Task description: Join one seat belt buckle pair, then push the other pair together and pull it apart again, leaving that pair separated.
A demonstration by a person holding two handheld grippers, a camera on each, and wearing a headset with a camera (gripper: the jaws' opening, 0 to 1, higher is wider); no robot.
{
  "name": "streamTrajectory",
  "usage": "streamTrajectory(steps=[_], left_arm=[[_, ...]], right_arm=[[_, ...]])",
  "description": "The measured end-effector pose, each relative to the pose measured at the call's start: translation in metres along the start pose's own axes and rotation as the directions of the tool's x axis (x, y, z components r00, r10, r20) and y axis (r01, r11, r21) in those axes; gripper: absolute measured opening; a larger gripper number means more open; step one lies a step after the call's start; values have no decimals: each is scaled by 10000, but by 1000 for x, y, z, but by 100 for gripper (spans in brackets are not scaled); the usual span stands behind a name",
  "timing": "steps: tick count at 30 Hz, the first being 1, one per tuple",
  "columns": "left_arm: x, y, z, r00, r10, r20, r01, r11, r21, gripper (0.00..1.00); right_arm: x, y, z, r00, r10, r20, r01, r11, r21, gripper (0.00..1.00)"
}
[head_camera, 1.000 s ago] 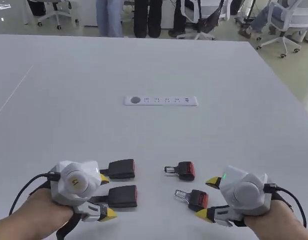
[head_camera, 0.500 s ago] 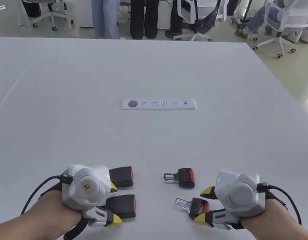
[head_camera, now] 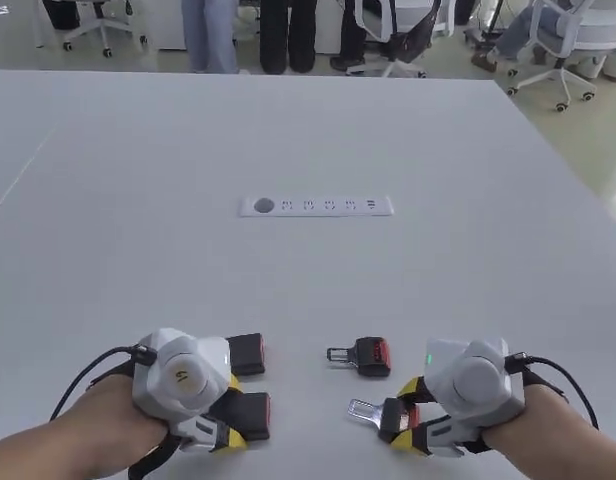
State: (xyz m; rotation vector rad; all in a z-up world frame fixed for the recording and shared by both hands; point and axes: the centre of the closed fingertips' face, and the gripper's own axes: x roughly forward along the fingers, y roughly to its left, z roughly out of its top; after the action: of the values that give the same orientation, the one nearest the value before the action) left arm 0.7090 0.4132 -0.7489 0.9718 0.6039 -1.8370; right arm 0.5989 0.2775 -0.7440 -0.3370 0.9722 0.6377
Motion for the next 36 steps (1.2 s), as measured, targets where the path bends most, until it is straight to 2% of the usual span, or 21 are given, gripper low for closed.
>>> streamTrajectory(steps=[5, 9, 16, 25, 36], left_arm=[[0, -1, 0, 10000, 2, -55, -2, 10000, 60, 36], [0, -2, 0, 9999, -59, -118, 61, 9998, 185, 35], [1, -2, 0, 9996, -190, -214, 196, 9994, 281, 35], [2, -2, 0, 9989, -291, -380, 304, 9989, 347, 35], [2, -3, 0, 9983, -278, -508, 294, 9991, 303, 35]], right_arm=[[1, 0, -1, 9988, 429, -238, -443, 9972, -595, 32], [2, 1, -1, 9963, 715, -483, -770, 9894, -1232, 32], [4, 1, -1, 9929, 952, -714, -1059, 9807, -1644, 32], [5, 1, -2, 9889, 1189, -886, -1338, 9729, -1886, 32], [10, 4, 6, 9893, 1086, -974, -1252, 9748, -1848, 31]])
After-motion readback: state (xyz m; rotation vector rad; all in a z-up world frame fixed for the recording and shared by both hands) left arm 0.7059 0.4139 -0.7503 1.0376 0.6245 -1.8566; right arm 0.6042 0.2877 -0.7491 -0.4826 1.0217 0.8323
